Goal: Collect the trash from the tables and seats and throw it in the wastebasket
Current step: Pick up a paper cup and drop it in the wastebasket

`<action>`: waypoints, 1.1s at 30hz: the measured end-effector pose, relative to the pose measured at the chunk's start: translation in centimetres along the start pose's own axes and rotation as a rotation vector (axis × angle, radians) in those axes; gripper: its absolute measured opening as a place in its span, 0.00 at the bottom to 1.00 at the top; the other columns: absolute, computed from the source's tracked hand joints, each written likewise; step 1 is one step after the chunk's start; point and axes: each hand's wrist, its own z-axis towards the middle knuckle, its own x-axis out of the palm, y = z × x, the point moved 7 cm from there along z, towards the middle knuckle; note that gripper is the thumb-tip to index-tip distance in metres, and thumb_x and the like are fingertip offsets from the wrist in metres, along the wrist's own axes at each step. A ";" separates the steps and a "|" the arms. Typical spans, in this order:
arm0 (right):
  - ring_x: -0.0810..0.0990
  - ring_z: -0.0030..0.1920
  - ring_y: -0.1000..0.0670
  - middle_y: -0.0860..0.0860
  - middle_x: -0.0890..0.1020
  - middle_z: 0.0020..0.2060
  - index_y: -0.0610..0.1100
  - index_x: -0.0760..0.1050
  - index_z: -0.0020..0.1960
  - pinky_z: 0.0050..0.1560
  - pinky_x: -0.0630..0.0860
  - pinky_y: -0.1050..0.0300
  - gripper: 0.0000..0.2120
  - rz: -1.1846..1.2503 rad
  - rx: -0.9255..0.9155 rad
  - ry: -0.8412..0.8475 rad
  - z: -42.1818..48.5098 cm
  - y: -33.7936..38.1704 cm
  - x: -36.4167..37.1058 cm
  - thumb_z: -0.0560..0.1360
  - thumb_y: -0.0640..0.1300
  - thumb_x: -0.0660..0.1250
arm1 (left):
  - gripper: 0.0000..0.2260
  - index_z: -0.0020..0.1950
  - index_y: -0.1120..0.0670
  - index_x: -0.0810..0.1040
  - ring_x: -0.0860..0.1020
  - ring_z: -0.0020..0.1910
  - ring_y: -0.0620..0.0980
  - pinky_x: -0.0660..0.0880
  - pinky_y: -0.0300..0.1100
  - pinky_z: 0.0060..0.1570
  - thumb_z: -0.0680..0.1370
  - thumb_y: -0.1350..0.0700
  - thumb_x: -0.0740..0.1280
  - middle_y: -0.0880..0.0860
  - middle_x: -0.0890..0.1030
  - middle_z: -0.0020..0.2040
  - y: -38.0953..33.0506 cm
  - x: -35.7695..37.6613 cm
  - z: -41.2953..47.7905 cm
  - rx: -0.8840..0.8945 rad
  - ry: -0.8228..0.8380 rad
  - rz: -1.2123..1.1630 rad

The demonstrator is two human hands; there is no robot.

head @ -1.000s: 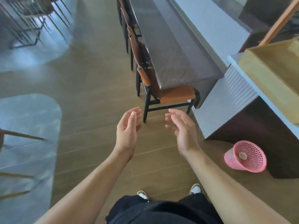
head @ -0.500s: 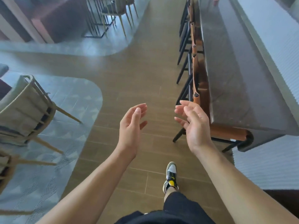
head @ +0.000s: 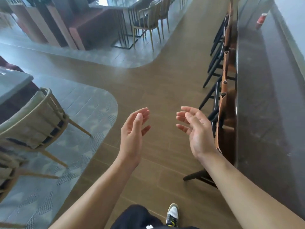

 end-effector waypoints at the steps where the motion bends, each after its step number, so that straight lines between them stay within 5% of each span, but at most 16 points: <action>1: 0.84 0.59 0.47 0.49 0.85 0.54 0.48 0.82 0.60 0.59 0.82 0.49 0.14 -0.002 0.002 0.005 1.3 0.1 0.2 0.78 0.50 0.65 | 0.13 0.54 0.39 0.87 0.82 0.65 0.47 0.80 0.45 0.56 0.82 0.46 0.61 0.48 0.86 0.61 0.0 0.1 1.1 0.004 -0.010 -0.002; 12: 0.83 0.57 0.48 0.47 0.85 0.53 0.48 0.83 0.58 0.58 0.80 0.46 0.13 0.012 -0.004 0.044 17.3 -0.7 6.5 0.77 0.48 0.66 | 0.13 0.54 0.39 0.87 0.83 0.64 0.47 0.80 0.47 0.58 0.82 0.46 0.61 0.48 0.86 0.61 -0.1 -1.2 17.7 0.033 -0.067 -0.030; 24: 0.82 0.60 0.48 0.49 0.85 0.55 0.46 0.81 0.60 0.65 0.77 0.39 0.14 -0.046 -0.112 -0.046 35.4 0.6 16.1 0.77 0.48 0.66 | 0.13 0.59 0.41 0.85 0.83 0.64 0.47 0.79 0.47 0.60 0.83 0.46 0.61 0.49 0.86 0.61 -4.2 -3.2 39.8 0.077 0.023 -0.004; 33: 0.81 0.65 0.43 0.47 0.85 0.57 0.46 0.82 0.61 0.67 0.76 0.40 0.15 -0.064 -0.144 -0.093 47.0 1.0 16.8 0.77 0.47 0.66 | 0.15 0.66 0.43 0.81 0.82 0.66 0.47 0.79 0.50 0.64 0.83 0.45 0.61 0.47 0.85 0.63 -3.8 0.9 52.2 0.108 0.095 0.043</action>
